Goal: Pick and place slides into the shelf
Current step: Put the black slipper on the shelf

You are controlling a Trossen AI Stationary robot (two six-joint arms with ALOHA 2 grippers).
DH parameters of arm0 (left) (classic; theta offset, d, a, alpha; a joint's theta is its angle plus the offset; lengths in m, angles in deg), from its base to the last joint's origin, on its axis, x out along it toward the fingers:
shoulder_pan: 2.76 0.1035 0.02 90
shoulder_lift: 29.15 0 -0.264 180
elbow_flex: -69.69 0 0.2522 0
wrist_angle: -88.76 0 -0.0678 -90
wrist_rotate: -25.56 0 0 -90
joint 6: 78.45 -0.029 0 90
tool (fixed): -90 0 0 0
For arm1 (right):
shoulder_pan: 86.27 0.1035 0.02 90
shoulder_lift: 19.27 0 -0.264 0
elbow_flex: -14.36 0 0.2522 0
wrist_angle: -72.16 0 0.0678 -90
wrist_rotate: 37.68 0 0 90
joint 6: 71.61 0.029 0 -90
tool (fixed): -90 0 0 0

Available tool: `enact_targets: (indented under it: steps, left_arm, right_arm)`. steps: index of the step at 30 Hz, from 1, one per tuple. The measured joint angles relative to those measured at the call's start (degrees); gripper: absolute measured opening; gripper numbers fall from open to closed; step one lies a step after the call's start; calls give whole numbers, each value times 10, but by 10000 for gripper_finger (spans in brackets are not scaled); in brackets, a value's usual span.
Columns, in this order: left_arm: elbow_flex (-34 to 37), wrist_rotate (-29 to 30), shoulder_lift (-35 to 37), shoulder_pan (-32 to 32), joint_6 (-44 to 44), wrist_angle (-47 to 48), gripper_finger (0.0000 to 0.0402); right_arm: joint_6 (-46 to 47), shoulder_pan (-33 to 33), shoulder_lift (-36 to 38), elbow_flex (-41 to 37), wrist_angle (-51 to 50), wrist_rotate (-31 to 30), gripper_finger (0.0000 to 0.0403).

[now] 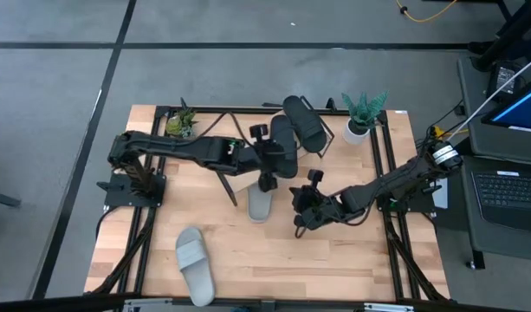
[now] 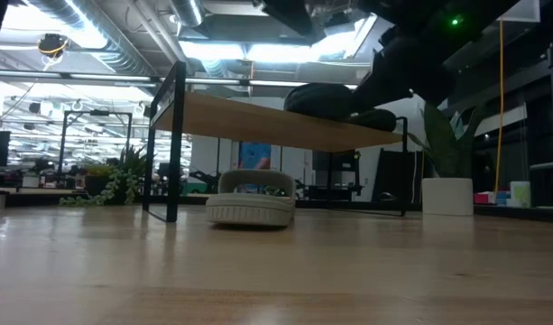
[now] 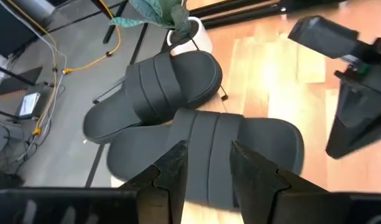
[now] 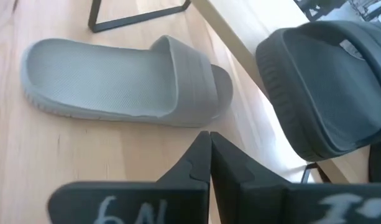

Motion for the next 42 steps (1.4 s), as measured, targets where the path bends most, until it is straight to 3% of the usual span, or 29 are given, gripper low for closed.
enact_targets:
  steps: [6, 15, 25, 34, 39, 42]
  left_arm:
    - [0, -1, 56, -15, 18, 66, 110]
    - [25, -4, 114, -32, 0, 75, 110]
    - [223, -45, 238, -31, 15, -55, 110]
    - [400, -57, 386, -38, 16, -190, 110]
    - [471, -56, 432, -37, 16, -227, 110]
    - [493, -57, 448, -32, 16, -233, 110]
  right_arm:
    - [-21, 13, 0, 0, 15, 0, 7]
    - [-77, 51, 8, 10, 66, -1, 7]
    - [-120, 63, 37, 23, 65, -3, 7]
    - [-124, 43, 114, 23, 66, -7, 11]
    - [-139, 15, 125, 33, 57, 4, 46]
    - [-142, -7, 121, 53, 45, 46, 80]
